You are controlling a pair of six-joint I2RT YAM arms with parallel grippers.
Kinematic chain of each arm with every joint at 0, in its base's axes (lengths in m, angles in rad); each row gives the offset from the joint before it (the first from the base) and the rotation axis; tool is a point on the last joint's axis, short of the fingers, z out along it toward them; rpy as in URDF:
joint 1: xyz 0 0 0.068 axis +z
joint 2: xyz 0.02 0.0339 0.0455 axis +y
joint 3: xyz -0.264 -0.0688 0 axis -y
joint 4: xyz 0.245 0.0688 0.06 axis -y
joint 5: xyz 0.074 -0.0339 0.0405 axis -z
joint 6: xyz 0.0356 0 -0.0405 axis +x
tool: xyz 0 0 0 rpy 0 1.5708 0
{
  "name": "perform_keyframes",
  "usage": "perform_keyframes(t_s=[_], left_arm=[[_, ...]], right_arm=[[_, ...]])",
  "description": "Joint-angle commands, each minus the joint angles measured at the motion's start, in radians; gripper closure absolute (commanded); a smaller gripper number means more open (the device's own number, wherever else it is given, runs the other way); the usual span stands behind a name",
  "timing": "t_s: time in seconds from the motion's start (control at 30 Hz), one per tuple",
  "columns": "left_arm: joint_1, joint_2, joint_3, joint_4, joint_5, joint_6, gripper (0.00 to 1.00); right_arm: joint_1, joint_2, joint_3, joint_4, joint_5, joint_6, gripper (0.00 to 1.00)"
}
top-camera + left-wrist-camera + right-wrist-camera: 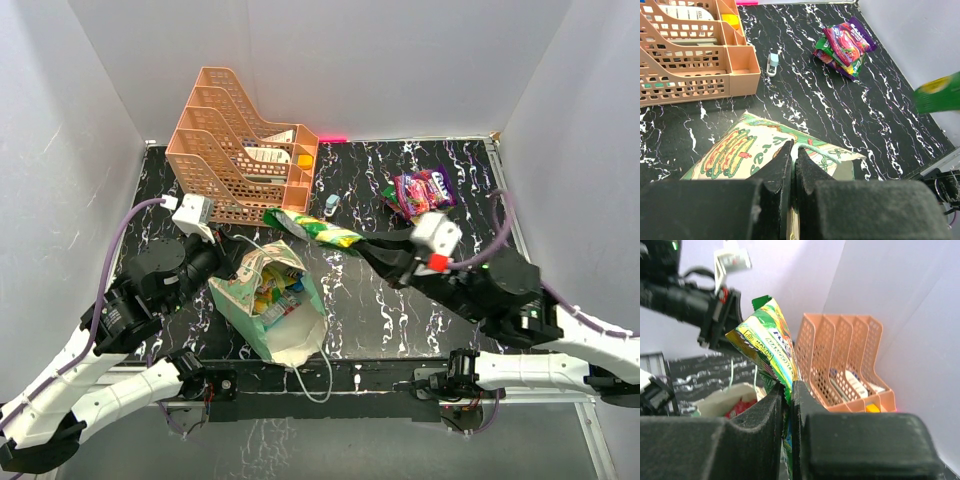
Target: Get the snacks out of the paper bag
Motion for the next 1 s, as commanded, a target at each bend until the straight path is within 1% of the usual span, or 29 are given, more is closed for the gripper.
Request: perform_keyframes(t_s=[0.0, 0.03, 0.1, 0.17, 0.2, 0.23, 0.27, 0.43, 0.5, 0.6, 0.73, 0.87, 0.97], left_arm=[[0.003, -0.003, 0.008, 0.008, -0.022, 0.007, 1.0], [0.003, -0.003, 0.006, 0.01, -0.022, 0.006, 1.0], [0.003, 0.0, 0.005, 0.015, -0.015, 0.006, 1.0], [0.003, 0.004, 0.004, 0.02, -0.01, 0.004, 1.0], [0.003, 0.006, 0.004, 0.021, -0.007, 0.003, 1.0], [0.003, 0.008, 0.005, 0.021, -0.005, 0.003, 1.0], [0.003, 0.008, 0.005, 0.023, -0.005, 0.003, 1.0], [0.003, 0.008, 0.004, 0.027, -0.001, 0.003, 1.0], [0.003, 0.007, 0.005, 0.025, 0.001, 0.001, 1.0], [0.003, 0.001, 0.007, 0.019, -0.005, 0.003, 1.0], [0.003, -0.003, 0.009, 0.011, -0.015, 0.011, 1.0], [0.003, -0.003, 0.01, 0.01, -0.022, 0.021, 1.0], [0.003, -0.001, 0.008, 0.014, -0.02, 0.023, 1.0]], right_arm=[[0.003, -0.053, 0.014, 0.207, 0.042, 0.009, 0.93], [0.004, -0.042, 0.01, 0.218, 0.132, -0.014, 0.93], [0.003, 0.016, 0.001, 0.244, 0.372, -0.084, 0.93], [0.001, 0.113, -0.002, 0.257, 0.609, -0.208, 0.93], [-0.011, 0.16, -0.014, 0.278, 0.696, -0.287, 0.93], [-0.049, 0.203, -0.029, 0.304, 0.74, -0.366, 0.93], [-0.102, 0.239, -0.037, 0.313, 0.735, -0.395, 0.93], [-0.466, 0.375, -0.056, 0.297, 0.55, -0.317, 0.93], [-0.554, 0.454, -0.043, 0.31, 0.54, -0.328, 0.93], [-0.648, 0.554, -0.023, 0.365, 0.536, -0.386, 0.93], [-0.738, 0.667, 0.007, 0.452, 0.55, -0.493, 0.93], [-0.808, 0.751, 0.042, 0.485, 0.53, -0.523, 0.93], [-0.834, 0.797, 0.062, 0.515, 0.517, -0.538, 0.93]])
